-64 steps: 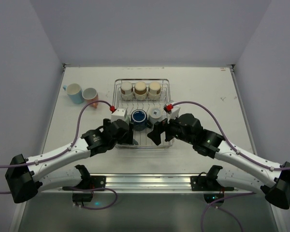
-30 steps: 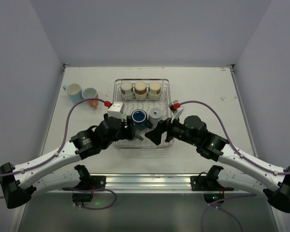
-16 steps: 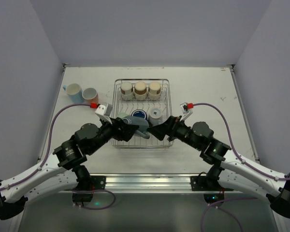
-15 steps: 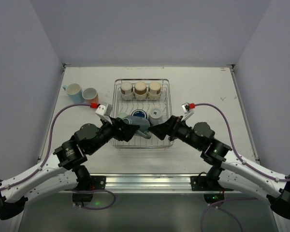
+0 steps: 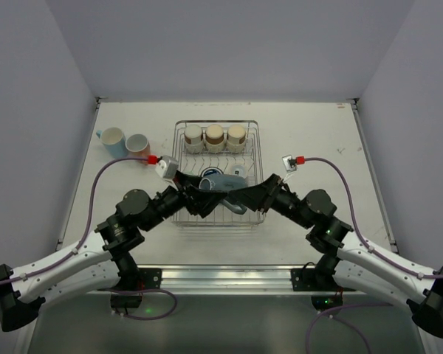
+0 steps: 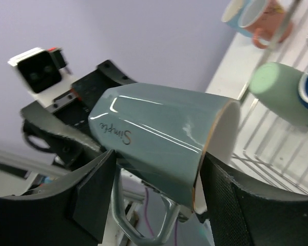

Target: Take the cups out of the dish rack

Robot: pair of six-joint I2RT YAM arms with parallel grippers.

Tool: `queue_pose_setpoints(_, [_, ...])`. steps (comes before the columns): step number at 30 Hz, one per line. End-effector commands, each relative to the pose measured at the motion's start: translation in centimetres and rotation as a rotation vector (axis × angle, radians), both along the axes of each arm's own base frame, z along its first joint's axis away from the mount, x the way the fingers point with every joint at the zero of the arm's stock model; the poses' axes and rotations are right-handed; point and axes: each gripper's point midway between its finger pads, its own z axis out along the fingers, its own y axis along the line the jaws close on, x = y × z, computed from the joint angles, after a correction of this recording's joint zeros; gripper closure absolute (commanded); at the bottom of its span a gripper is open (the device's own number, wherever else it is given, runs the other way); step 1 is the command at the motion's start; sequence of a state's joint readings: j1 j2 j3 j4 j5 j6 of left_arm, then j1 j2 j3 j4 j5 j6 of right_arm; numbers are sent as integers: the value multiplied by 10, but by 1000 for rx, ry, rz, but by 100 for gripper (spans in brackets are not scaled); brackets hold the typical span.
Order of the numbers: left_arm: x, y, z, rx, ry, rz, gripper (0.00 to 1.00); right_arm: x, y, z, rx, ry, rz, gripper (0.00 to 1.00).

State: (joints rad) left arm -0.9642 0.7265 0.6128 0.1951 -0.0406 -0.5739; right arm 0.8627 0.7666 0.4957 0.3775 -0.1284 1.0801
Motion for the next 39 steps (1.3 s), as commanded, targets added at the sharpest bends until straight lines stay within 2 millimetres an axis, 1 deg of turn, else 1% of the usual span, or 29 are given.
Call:
queue_pose_setpoints(1, [-25,-1,89,-267,-206,-114,100,-23,2,51,180,-154,118,34])
queue_pose_setpoints(3, [-32,-2,100,-306,-234,-146,100,-31,1,63,224,-200,151,35])
queue_pose_setpoints(4, [-34,-2,104,-318,-241,-160,100,-39,-1,79,273,-256,181,36])
queue_pose_setpoints(6, [-41,-4,117,-359,-266,-200,100,-47,-2,92,322,-289,220,38])
queue_pose_setpoints(7, [-44,-4,124,-374,-278,-214,100,-58,-6,109,372,-340,258,40])
queue_pose_setpoints(8, [-45,-5,127,-388,-281,-227,98,-61,-6,113,390,-353,277,42])
queue_pose_setpoints(9, [-49,-7,130,-391,-287,-249,94,-68,-11,126,437,-396,291,46])
queue_pose_setpoints(10, [-51,-7,134,-399,-296,-261,82,-73,-13,131,461,-401,315,50])
queue_pose_setpoints(12, [-53,-10,134,-399,-291,-278,64,-77,-16,139,492,-423,333,58])
queue_pose_setpoints(13, [-53,-10,133,-399,-289,-282,46,-81,-19,144,514,-438,342,67])
queue_pose_setpoints(15, [-53,-9,133,-401,-285,-276,32,-84,-21,148,525,-446,348,76])
queue_pose_setpoints(16, [-52,-7,130,-396,-280,-263,19,-84,-23,149,529,-447,340,88])
queue_pose_setpoints(19, [-48,-3,131,-376,-285,-231,2,-82,-26,147,526,-453,320,100])
queue_pose_setpoints(21, [-44,4,131,-349,-293,-186,0,-81,-29,147,529,-451,310,100])
queue_pose_setpoints(22, [-41,4,125,-309,-292,-167,0,-77,-31,145,521,-451,295,100])
queue_pose_setpoints(23, [-41,9,127,-299,-301,-152,0,-74,-32,144,514,-447,287,100])
queue_pose_setpoints(27, [-27,22,122,-213,-292,-47,0,-54,-31,132,426,-400,245,100])
queue_pose_setpoints(28, [-23,24,116,-163,-284,-22,0,-47,-35,133,409,-410,219,100])
queue_pose_setpoints(29, [-13,29,112,-132,-266,39,0,-36,-33,123,359,-368,202,100])
queue_pose_setpoints(30, [-9,35,118,-106,-261,74,0,-28,-33,119,322,-346,183,100])
queue_pose_setpoints(31, [-1,37,95,-1,-205,105,0,-15,-40,125,266,-390,120,100])
queue_pose_setpoints(32, [7,38,77,94,-178,136,0,-3,-42,121,201,-380,73,100])
queue_pose_setpoints(33, [17,48,74,145,-157,207,0,22,-42,84,12,-298,-1,100])
queue_pose_setpoints(34, [23,54,45,272,-105,235,0,46,-59,105,-44,-324,-151,100])
queue_pose_setpoints(35, [30,64,34,326,-81,296,0,66,-67,72,-200,-224,-225,100])
queue_pose_setpoints(36, [33,70,23,378,-61,322,0,83,-81,65,-319,-262,-309,100])
queue_pose_setpoints(37, [34,76,3,464,-29,340,0,106,-106,75,-382,-261,-465,100])
queue_pose_setpoints(38, [40,86,-5,504,-17,395,0,126,-114,56,-475,-222,-514,100])
queue_pose_setpoints(39, [42,91,-16,545,-4,415,0,141,-135,52,-569,-204,-578,100])
